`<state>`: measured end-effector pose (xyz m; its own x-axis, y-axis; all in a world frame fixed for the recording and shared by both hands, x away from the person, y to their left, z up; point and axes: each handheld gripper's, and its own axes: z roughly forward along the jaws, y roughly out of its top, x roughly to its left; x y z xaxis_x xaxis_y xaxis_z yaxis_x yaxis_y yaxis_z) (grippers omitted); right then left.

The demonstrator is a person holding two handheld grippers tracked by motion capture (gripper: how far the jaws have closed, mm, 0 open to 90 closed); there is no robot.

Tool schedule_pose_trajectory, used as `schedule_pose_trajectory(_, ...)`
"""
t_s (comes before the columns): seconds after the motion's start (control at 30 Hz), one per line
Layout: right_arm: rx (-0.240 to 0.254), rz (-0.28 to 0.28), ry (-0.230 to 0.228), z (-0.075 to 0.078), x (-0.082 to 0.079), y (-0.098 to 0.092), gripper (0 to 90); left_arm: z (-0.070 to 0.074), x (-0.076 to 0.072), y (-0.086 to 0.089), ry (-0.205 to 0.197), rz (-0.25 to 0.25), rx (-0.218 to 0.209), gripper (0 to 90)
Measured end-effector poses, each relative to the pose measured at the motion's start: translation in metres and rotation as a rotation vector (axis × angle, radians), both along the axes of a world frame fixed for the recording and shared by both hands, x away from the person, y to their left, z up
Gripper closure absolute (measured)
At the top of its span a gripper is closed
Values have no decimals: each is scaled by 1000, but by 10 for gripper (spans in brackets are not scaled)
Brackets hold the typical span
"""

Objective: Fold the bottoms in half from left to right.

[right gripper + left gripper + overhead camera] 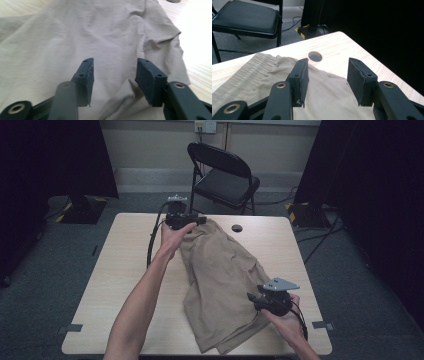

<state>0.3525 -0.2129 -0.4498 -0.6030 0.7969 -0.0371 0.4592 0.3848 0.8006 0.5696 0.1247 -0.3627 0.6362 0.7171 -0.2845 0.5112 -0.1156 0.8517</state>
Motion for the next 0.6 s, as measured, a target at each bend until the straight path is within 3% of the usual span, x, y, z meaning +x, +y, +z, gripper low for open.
schedule_pose_trajectory(0.17,-9,17,-3,-4,6,-2,492,-2,-13,10,-13,-17,4,523)
schedule_pose_trajectory(0.27,-35,42,26,-10,11,2,497,-4,-22,11,-33,-30,10,524)
schedule_pose_trajectory(0.3,-67,58,56,-20,17,5,501,-5,-26,12,-38,-36,11,523)
schedule_pose_trajectory(0.33,-67,58,56,-20,17,5,501,-5,-30,12,-45,-42,19,523)
schedule_pose_trajectory(0.43,-112,89,114,-35,25,10,540,-8,-42,13,-60,-67,35,523)
schedule_pose_trajectory(0.57,-112,91,122,-38,26,13,540,-15,-63,14,-85,-99,84,524)
schedule_pose_trajectory(0.6,-103,89,121,-39,26,12,540,-18,-68,14,-80,-109,80,524)
